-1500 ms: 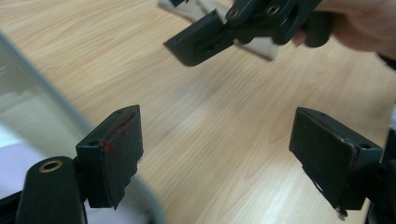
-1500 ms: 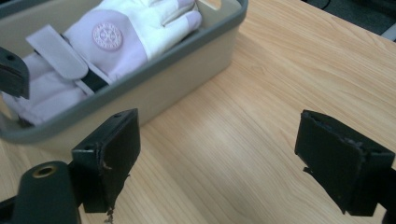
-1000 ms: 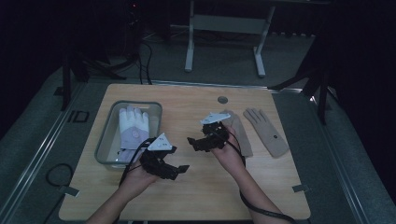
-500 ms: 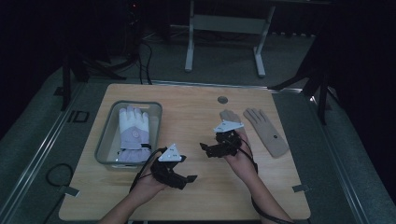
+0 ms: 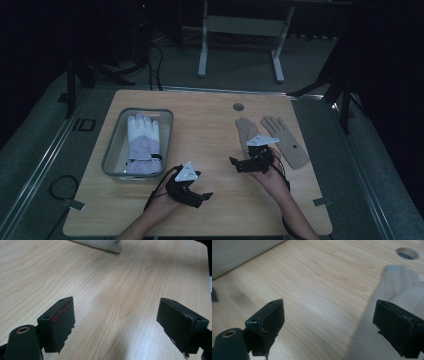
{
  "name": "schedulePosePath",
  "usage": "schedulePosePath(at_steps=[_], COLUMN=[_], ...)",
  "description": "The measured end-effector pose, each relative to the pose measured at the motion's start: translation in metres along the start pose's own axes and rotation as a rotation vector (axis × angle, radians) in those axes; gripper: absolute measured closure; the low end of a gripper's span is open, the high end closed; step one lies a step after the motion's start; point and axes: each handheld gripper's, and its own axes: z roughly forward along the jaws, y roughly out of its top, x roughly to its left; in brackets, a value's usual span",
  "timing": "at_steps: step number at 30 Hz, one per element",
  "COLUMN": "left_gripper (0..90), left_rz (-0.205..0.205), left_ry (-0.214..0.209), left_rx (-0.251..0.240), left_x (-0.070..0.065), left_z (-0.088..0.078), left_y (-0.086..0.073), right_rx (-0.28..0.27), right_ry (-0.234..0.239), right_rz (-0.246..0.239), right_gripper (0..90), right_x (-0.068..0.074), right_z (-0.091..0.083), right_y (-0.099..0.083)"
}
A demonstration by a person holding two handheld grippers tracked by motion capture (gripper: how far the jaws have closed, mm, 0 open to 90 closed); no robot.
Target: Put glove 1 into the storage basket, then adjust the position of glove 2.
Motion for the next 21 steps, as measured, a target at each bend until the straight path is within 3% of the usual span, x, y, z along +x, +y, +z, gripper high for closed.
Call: schedulePosePath(at_steps=[11,21], left_gripper=[15.0,11.4], left_rz=[-0.001,0.020], left_ry=[0.015,0.023], left_rx=[-0.028,-0.029], left_x=[0.000,-0.005], left_z=[0.000,0.002], left_y=[-0.008,-0.013], right_rx=[0.006,-0.006], right_ry=[-0.064,-0.103], right_rz=[0.019,0.074], right_gripper=[18.7,30.0], right_x=[-0.032,-0.071], right_z=[-0.006,-0.005], right_y=[-0.015,-0.015])
